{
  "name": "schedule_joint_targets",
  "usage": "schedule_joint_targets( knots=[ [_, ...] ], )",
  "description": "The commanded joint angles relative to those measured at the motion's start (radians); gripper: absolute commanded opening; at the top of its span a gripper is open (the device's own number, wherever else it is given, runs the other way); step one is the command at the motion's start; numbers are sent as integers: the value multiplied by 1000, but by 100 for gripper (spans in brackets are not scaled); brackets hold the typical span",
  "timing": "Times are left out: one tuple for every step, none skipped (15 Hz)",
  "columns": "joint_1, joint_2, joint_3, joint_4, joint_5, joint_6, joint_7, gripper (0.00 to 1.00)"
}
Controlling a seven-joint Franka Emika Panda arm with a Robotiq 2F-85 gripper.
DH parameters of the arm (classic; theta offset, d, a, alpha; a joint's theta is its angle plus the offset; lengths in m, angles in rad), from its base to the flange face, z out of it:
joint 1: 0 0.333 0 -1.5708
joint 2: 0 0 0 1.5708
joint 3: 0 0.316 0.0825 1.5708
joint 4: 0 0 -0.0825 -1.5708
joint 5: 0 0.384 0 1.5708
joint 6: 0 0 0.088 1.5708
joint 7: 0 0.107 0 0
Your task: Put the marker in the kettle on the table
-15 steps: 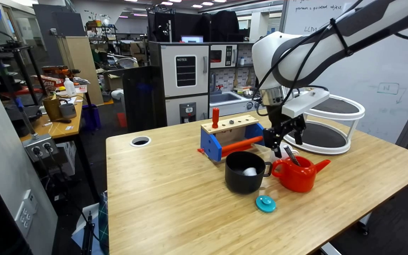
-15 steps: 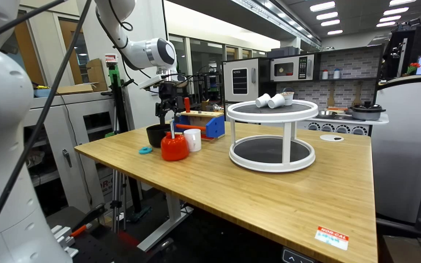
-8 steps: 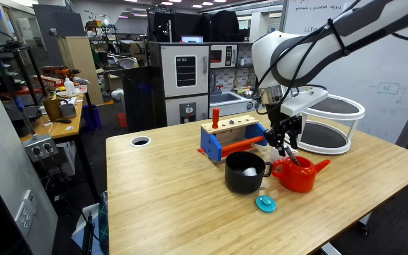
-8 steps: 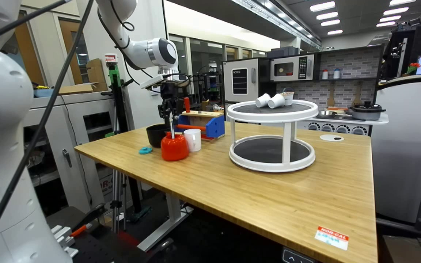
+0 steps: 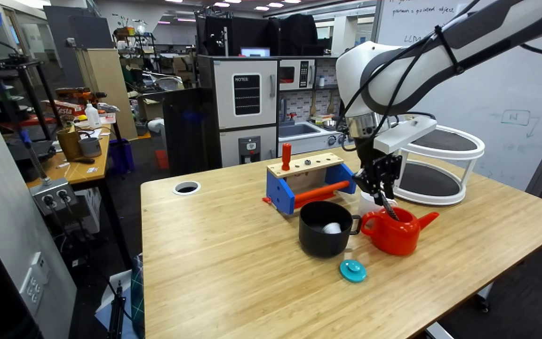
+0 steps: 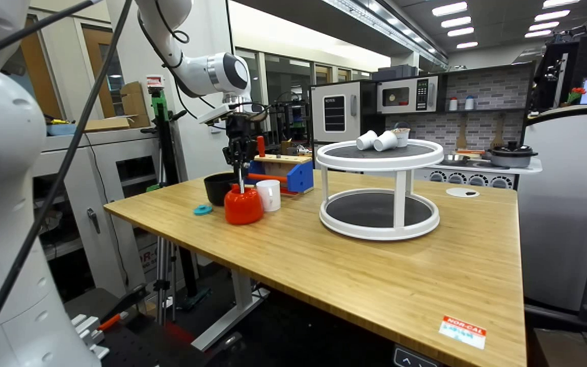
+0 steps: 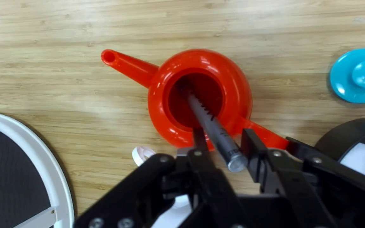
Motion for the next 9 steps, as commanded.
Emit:
schedule_joint_targets(
  knots=[
    [-4, -3, -2, 12, 14, -14, -1, 4],
    [-5, -4, -3, 13, 14, -15, -3, 2],
    [-7, -5, -2, 13, 21, -14, -4, 1],
    [-8, -6, -1, 13, 23, -15, -6, 4],
    [-8, -7, -1, 13, 26, -15, -7, 4],
    [-8, -7, -1, 13, 29, -17, -7, 4],
    [-7, -8, -1, 11, 28, -17, -6, 4],
    [-7, -11, -2, 9, 26, -16, -5, 4],
    [-7, -15, -5, 7, 21, -13, -2, 4]
  ],
)
